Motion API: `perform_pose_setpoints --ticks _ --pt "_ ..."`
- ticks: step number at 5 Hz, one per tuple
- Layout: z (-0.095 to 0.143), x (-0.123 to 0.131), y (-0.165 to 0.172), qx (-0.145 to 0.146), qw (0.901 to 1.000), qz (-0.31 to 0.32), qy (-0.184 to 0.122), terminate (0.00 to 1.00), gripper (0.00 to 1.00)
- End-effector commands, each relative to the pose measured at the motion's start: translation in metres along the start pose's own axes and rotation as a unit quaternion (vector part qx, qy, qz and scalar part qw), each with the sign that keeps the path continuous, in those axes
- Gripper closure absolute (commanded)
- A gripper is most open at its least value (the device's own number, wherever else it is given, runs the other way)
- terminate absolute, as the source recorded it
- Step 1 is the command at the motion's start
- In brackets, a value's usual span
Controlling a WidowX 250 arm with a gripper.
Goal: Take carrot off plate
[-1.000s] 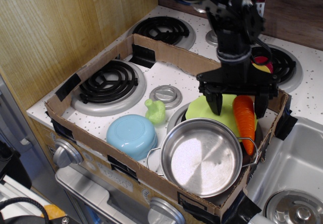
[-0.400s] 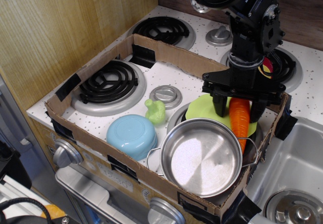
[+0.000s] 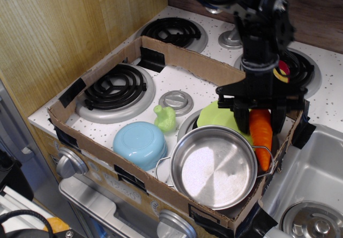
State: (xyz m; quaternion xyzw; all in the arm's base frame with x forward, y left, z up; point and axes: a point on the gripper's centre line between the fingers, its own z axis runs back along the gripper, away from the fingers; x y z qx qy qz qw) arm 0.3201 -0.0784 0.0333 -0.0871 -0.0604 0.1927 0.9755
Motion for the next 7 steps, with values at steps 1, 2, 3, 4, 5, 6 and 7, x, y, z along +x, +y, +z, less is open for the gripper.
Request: perform_pose_setpoints --ticks 1,2,3,4,5,6,7 --pt "0.036 0.017 -0.005 -0.089 0.9744 0.187 -0.087 0.00 1.00" --pt "0.043 0.023 -0.002 -0.097 0.9594 0.246 -0.097 0.00 1.00" --pt "0.047 0.027 0.007 -0.097 0.9602 0.240 -0.104 0.00 1.00" --pt "0.061 0.043 0.022 -0.076 0.9750 0.185 -0.098 0.00 1.00" --pt "0.074 0.066 0.045 -0.061 0.9891 0.108 -0.079 0.00 1.00" --pt "0.088 0.088 0.063 -0.051 0.9951 0.048 -0.071 0.00 1.00" --pt "0.100 0.093 0.080 -0.031 0.9966 -0.013 -0.075 0.00 1.00"
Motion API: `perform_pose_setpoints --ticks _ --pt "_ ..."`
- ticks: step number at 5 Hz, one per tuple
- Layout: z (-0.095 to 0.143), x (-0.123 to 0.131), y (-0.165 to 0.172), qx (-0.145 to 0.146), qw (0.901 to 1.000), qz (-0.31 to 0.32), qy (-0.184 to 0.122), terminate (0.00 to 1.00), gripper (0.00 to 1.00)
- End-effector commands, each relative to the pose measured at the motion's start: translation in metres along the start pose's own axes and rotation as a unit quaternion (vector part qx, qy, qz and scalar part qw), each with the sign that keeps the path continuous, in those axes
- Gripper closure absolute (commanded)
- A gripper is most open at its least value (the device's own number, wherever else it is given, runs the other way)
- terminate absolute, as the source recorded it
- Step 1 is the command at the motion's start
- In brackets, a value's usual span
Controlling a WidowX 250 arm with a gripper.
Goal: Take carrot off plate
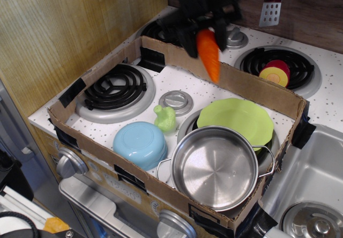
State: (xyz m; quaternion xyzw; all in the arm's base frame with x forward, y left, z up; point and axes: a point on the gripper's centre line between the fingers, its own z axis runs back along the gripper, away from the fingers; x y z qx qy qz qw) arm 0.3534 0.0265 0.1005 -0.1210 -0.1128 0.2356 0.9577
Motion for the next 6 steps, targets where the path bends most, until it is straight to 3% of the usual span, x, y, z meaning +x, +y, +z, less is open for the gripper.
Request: perform_pose_setpoints --ticks 1,2,3,4,5,6 --pt "0.019 0.016 0.023 0.025 0.9828 -0.183 0.014 0.00 1.00" --pt "0.002 0.015 0.032 0.008 0.9536 -0.290 0.079 0.00 1.00" --pt "-0.014 0.020 0.040 0.010 0.9461 -0.305 0.107 0.00 1.00" --pt "-0.028 0.024 0.049 0.024 0.9776 -0.183 0.101 0.00 1.00" --pt "-0.042 0.027 0.058 0.026 0.9848 -0.152 0.080 0.00 1.00" --pt "-0.055 0.025 0.063 0.019 0.9843 -0.155 0.083 0.00 1.00"
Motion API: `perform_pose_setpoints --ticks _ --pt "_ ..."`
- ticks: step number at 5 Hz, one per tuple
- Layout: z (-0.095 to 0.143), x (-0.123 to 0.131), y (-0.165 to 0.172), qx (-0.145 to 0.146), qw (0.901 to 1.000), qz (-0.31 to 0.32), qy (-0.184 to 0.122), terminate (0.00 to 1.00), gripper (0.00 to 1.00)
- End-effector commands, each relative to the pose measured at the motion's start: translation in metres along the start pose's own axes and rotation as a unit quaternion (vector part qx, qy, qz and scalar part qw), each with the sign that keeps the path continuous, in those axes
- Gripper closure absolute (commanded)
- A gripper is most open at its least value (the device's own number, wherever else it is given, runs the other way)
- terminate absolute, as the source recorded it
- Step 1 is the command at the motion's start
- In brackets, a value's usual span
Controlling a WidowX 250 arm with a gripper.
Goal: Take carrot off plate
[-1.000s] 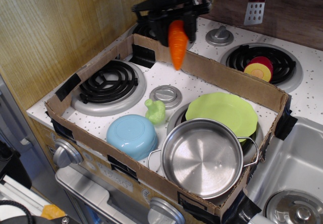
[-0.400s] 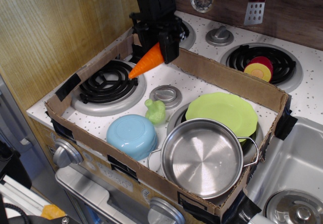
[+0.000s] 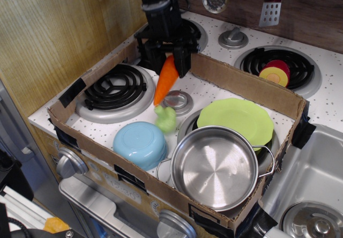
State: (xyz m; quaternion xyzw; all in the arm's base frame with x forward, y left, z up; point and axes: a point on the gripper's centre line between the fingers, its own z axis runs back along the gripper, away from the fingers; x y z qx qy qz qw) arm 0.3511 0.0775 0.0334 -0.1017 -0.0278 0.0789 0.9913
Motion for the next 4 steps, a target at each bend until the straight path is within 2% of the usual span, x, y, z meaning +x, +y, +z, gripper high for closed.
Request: perform_pose_setpoints --ticks 1,2,3,4 --pt "0.0013 0.0130 0.0075 0.006 0.9998 -0.006 -0.015 0.00 1.00" --pt "0.0010 0.0162 0.0145 0.010 0.9997 -0.015 -0.019 0.00 1.00" --pt "-0.0032 0.0172 0.0170 0.008 0.9997 -0.014 -0.019 0.00 0.00" --pt "0.0024 0.0196 0.0116 0.026 0.9991 -0.022 -0.025 0.00 0.00"
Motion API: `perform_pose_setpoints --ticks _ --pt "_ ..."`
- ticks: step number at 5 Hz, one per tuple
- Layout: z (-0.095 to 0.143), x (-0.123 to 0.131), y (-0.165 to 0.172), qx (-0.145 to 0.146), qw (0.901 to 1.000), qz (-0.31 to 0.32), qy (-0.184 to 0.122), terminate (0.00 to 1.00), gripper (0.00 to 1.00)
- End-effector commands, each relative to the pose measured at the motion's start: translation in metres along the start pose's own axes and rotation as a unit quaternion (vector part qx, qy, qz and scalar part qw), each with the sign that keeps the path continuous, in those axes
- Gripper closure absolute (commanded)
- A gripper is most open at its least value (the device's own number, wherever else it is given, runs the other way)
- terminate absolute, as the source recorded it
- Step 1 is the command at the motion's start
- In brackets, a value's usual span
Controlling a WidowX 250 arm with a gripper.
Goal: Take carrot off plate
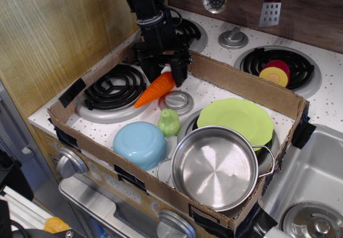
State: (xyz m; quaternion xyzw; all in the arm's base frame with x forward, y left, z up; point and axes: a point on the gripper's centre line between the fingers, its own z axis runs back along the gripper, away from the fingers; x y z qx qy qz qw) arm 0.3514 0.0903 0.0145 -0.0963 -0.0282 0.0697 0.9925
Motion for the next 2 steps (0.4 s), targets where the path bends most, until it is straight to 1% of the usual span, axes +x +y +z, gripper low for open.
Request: perform_pose_setpoints --ticks 1,2 --pt "0.036 0.023 -0.016 0.054 0.9966 -0.037 -0.051 0.00 0.00" --pt "0.054 0.026 -0.028 0.081 0.9931 -0.048 -0.070 1.00 0.00"
